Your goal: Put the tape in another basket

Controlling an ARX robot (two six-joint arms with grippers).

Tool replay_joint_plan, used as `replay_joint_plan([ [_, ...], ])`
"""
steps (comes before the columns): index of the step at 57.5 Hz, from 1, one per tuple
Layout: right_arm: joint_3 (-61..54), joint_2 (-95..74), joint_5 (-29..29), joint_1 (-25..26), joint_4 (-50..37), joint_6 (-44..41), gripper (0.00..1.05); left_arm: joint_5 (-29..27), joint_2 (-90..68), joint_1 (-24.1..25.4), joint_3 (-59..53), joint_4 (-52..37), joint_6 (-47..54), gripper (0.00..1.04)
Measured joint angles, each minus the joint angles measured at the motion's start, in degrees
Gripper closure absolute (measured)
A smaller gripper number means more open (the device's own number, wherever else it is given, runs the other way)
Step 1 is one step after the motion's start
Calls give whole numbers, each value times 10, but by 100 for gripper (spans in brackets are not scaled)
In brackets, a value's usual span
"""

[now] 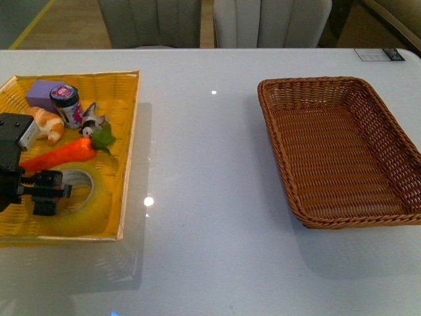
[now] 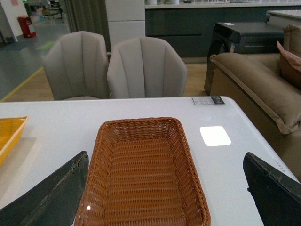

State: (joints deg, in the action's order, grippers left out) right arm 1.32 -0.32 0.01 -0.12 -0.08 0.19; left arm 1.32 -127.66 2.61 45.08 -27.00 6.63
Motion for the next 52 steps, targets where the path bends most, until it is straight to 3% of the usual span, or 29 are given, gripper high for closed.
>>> replay_joint_plan([
  [11,0,0,0,0,0,0,9,1,0,-4,14,16,-21,81],
  [15,0,0,0,0,0,0,9,3,2,-5,15,23,-30,88],
  [39,0,0,0,0,0,0,9,43,144,-4,1,68,-142,90],
  [44,0,0,0,0,0,0,9,50,193,-22,2,87,-169,90],
  [52,0,0,0,0,0,0,9,58,247,-90,28,128,-223,90],
])
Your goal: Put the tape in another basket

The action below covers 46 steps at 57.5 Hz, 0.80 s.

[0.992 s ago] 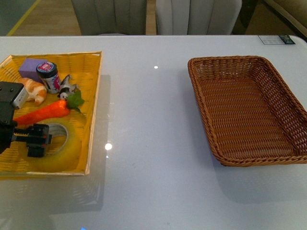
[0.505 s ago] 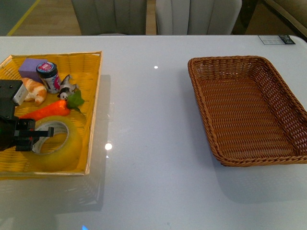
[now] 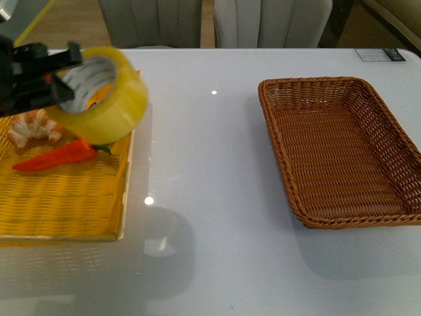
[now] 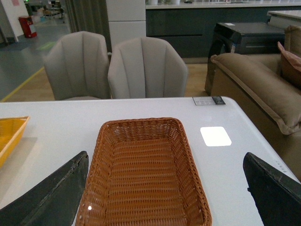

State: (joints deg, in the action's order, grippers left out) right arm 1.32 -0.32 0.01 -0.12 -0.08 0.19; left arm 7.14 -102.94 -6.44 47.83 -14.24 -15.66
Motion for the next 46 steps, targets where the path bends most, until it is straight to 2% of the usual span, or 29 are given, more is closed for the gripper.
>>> replay_joint_plan([
  [5,0,0,0,0,0,0,9,0,23,-78,43,23,-39,90],
  [11,0,0,0,0,0,0,9,-1,36,-136,76,34,-63,90],
  [24,0,0,0,0,0,0,9,-2,44,-227,109,50,-95,90],
  [29,2,-3,-2,0,4,2,9,-3,44,-246,109,54,-100,90],
  [33,51,-80,-3,-10,120,65,9,-4,44,-254,109,56,-104,90],
  [35,71,-131,8,-13,145,97,9,-6,44,-255,109,57,-106,90],
  [38,93,-225,33,-23,117,146,9,-10,47,-258,109,58,-110,90],
  [46,120,-378,101,-37,-27,189,9,-10,53,-259,109,64,-116,90],
])
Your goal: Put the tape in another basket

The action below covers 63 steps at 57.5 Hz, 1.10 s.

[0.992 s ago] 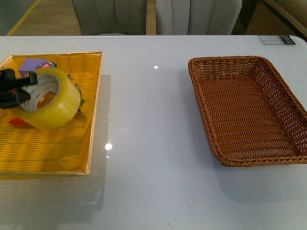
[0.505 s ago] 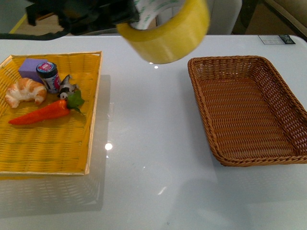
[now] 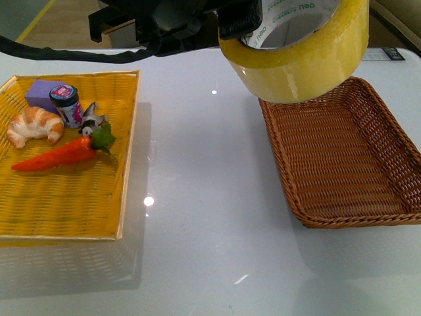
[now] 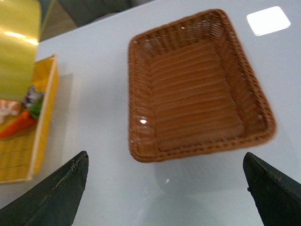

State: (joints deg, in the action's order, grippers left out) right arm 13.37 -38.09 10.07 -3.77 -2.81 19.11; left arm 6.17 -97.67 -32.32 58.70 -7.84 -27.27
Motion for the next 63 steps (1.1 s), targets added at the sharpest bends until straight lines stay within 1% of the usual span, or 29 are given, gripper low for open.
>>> replay_joint_plan([
  [5,11,-96,56,-4,-118,39,9,3,9,-2,-1,4,-5,90],
  [12,19,-187,105,-11,-239,87,9,4,16,-6,-4,5,-5,90],
  [20,31,-265,143,-21,-359,149,9,9,16,-8,-5,11,-5,90],
  [27,40,-312,161,-33,-435,181,9,9,16,-8,-5,12,-5,90],
  [36,49,-355,180,-49,-499,208,9,13,16,-8,-6,15,-7,90],
  [51,67,-411,196,-70,-529,218,9,17,16,-8,-8,16,-12,90],
  [63,79,-442,198,-79,-551,227,9,25,16,-8,-8,17,-16,90],
])
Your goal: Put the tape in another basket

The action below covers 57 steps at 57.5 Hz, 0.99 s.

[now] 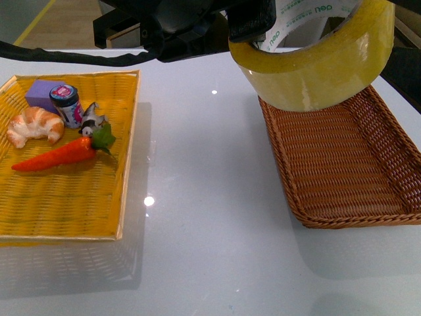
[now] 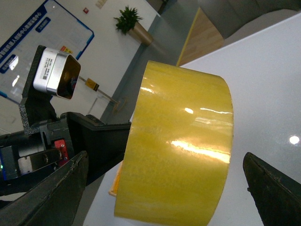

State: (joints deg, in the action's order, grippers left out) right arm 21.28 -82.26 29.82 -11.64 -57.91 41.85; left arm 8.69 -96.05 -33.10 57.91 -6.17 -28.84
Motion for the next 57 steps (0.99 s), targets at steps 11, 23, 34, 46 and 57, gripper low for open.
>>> replay_joint_plan([
  [11,2,-7,2,-3,-9,11,30,2,0,1,0,2,0,90],
  [23,2,-12,1,-3,-13,29,55,6,1,2,0,2,0,90],
  [34,2,-14,3,-2,-20,42,56,8,3,2,-1,2,0,90],
  [46,2,-14,14,-2,-21,40,56,20,16,6,-3,0,-3,57],
  [57,0,-14,13,1,-21,42,56,23,44,14,-14,-3,-5,29],
])
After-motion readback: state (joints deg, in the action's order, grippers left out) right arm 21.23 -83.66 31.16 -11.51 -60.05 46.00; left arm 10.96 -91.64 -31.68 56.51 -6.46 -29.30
